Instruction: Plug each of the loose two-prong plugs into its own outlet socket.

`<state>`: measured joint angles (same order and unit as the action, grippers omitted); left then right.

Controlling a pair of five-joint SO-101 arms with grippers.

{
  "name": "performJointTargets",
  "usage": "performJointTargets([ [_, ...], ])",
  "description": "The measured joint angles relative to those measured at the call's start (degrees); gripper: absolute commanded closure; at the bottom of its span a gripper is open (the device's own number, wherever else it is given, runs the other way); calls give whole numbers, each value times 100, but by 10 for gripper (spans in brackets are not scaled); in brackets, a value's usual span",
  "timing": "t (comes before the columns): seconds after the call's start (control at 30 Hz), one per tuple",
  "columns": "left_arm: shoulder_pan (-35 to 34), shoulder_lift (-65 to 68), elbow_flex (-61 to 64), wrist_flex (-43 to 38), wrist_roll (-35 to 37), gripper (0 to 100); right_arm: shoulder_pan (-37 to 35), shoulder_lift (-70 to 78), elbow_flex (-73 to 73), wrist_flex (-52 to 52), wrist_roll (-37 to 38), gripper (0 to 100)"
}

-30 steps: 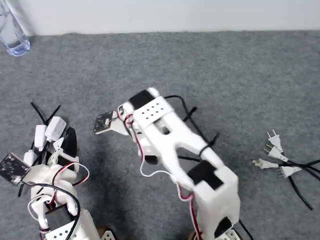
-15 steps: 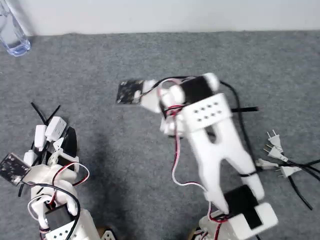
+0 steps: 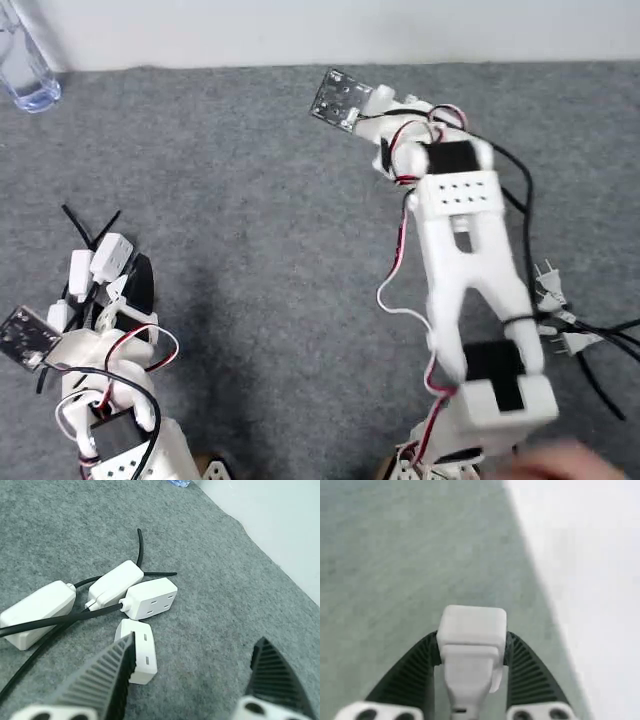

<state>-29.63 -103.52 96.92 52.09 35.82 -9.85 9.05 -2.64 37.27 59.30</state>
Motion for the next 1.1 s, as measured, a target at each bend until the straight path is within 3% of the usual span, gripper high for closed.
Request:
performJointTargets([
  [0.23,255,0,0,105,0,652,-26,2022,114,-4018,1855,991],
  [0.37,352,0,0,105,0,652,-26,3411,-167,-5644,2110,991],
  [0.6,396,0,0,123,0,652,-35,5547,-1925,-6163,2145,977],
  [0.73,396,0,0,123,0,652,-44,6365,-2848,-6242,2154,817],
  [0.8,396,0,0,123,0,652,-44,6664,-3165,-6426,2154,800],
  [1.1,396,0,0,123,0,652,-35,7209,-3341,-8501,2154,754],
])
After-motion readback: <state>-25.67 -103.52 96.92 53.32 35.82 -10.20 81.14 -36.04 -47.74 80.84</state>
